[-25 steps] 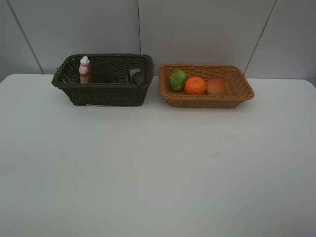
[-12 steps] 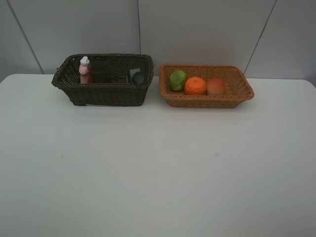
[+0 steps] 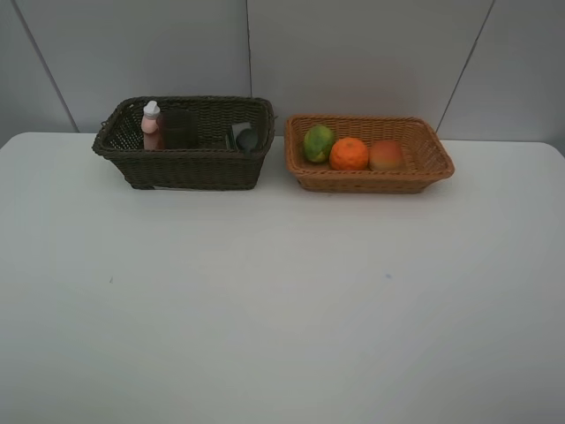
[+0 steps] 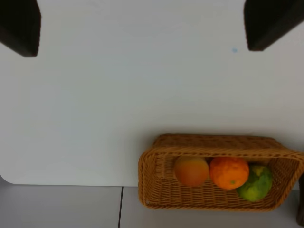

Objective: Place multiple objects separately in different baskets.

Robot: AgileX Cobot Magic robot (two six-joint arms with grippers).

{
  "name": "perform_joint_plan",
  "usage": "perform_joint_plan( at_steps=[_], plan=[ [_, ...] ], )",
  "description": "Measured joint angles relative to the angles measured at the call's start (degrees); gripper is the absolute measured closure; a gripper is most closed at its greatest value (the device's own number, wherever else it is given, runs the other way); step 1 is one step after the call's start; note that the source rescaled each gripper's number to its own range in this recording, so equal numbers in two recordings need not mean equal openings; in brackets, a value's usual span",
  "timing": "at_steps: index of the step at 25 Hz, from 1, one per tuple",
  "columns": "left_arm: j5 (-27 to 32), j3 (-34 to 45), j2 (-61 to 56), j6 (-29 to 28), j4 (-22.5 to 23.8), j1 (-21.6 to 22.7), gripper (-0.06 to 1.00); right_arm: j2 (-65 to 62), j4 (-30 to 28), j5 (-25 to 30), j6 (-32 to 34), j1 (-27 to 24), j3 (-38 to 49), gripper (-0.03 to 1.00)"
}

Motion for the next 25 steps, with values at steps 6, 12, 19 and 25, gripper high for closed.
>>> perform_joint_plan(
  at_steps=[6, 12, 19, 25],
  plan=[
    [-1.7, 1.2, -6.0, 0.3, 0.1, 0.0, -0.06, 0.0, 0.0, 0.0, 0.0, 0.0, 0.0, 0.10],
    [-3.1, 1.8, -6.0, 0.6, 0.1, 0.0, -0.06, 0.0, 0.0, 0.0, 0.0, 0.0, 0.0, 0.10],
    [-3.2, 1.8, -6.0, 0.7, 0.3, 0.2, -0.06, 0.0, 0.0, 0.0, 0.0, 0.0, 0.0, 0.10],
    [-3.2, 1.8, -6.0, 0.7, 0.5, 4.9, -0.06, 0.0, 0.0, 0.0, 0.0, 0.0, 0.0, 0.10]
  ],
)
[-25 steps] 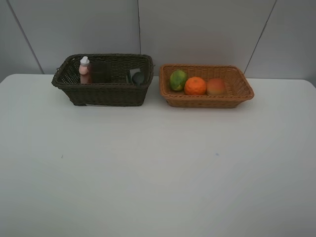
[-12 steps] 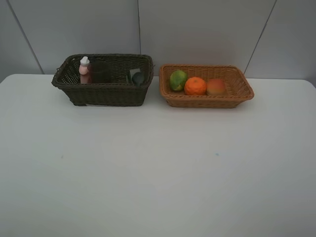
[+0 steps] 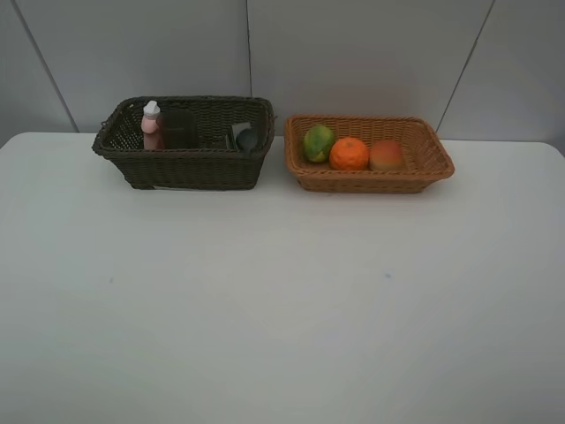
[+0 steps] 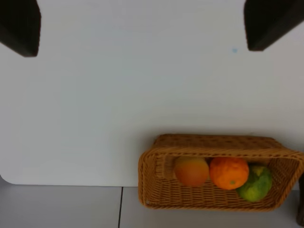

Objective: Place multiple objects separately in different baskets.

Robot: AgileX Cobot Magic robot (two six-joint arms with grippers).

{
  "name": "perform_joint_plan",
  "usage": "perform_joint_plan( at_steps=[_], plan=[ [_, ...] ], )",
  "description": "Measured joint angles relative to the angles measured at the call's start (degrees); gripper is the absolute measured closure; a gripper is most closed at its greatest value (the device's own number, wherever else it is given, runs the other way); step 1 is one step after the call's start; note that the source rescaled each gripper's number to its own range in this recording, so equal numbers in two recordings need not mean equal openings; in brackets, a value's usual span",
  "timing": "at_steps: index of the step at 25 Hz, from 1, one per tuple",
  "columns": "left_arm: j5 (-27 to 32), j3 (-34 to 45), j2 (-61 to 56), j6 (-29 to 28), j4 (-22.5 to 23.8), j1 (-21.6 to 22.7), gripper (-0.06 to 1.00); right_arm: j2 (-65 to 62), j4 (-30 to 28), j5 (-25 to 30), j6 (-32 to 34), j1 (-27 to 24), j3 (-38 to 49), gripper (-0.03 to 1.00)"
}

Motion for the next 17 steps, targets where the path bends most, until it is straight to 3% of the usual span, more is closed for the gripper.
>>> perform_joint_plan(
  at_steps=[3, 17],
  plan=[
    [0.0, 0.0, 0.0, 0.0, 0.1, 2.0, -0.06, 0.0, 0.0, 0.0, 0.0, 0.0, 0.0, 0.10],
    [0.0, 0.0, 0.0, 0.0, 0.1, 2.1, -0.06, 0.0, -0.1, 0.0, 0.0, 0.0, 0.0, 0.10]
  ],
)
